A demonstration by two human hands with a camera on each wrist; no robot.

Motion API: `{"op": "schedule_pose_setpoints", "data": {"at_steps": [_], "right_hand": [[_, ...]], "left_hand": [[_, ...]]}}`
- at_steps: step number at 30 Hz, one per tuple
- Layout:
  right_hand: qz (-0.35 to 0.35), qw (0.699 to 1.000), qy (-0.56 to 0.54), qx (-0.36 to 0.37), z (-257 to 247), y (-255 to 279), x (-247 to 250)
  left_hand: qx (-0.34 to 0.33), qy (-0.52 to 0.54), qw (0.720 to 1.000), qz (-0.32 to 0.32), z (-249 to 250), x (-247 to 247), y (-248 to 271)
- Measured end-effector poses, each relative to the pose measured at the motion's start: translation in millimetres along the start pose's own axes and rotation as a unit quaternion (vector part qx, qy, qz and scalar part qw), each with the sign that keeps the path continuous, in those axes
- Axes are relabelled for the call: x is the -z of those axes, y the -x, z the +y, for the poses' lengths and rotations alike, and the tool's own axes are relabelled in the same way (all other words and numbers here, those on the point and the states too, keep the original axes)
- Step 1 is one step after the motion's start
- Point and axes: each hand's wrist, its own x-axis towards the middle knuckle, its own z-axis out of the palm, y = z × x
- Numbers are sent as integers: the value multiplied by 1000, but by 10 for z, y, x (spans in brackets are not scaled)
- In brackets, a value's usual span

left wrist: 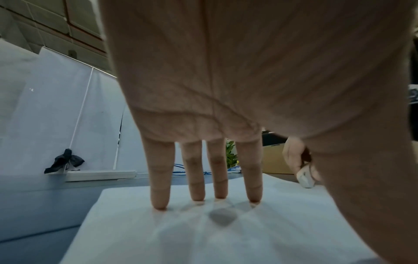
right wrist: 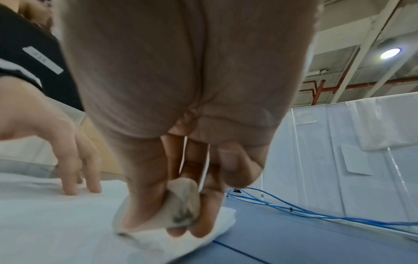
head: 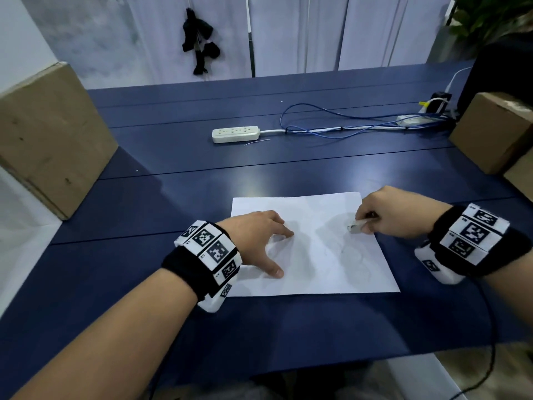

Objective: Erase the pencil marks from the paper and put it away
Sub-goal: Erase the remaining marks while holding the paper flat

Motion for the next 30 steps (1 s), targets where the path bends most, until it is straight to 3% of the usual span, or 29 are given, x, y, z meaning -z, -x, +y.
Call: {"op": "schedule_pose_setpoints", "data": {"at_steps": [3, 7, 13, 15, 19, 21, 26, 30], "right_hand": [[23, 995, -77, 54, -249, 124, 41], [-6, 987, -83, 136, -642, 115, 3], [44, 994, 1, 102, -773, -115, -44], [50, 990, 31, 128, -804, -17, -95], [-23, 976, 24, 215, -873, 273, -133], [-55, 978, 8, 199, -885, 232, -98], [-9, 995, 30, 95, -831, -132, -10], [17, 984, 73, 162, -884, 57, -113]], "left_hand": [[-3, -3, 1000, 7, -18, -7, -18], [3, -23, 1000, 9, -29, -20, -53], [11, -63, 998, 11, -10, -5, -56], [9, -67, 998, 14, -18, -12, -67], [17, -77, 997, 9, -17, -8, -86], [17, -82, 996, 7, -11, -8, -100], [11, -65, 998, 10, -9, -3, -98], [16, -68, 997, 13, -17, -18, -99]]}}
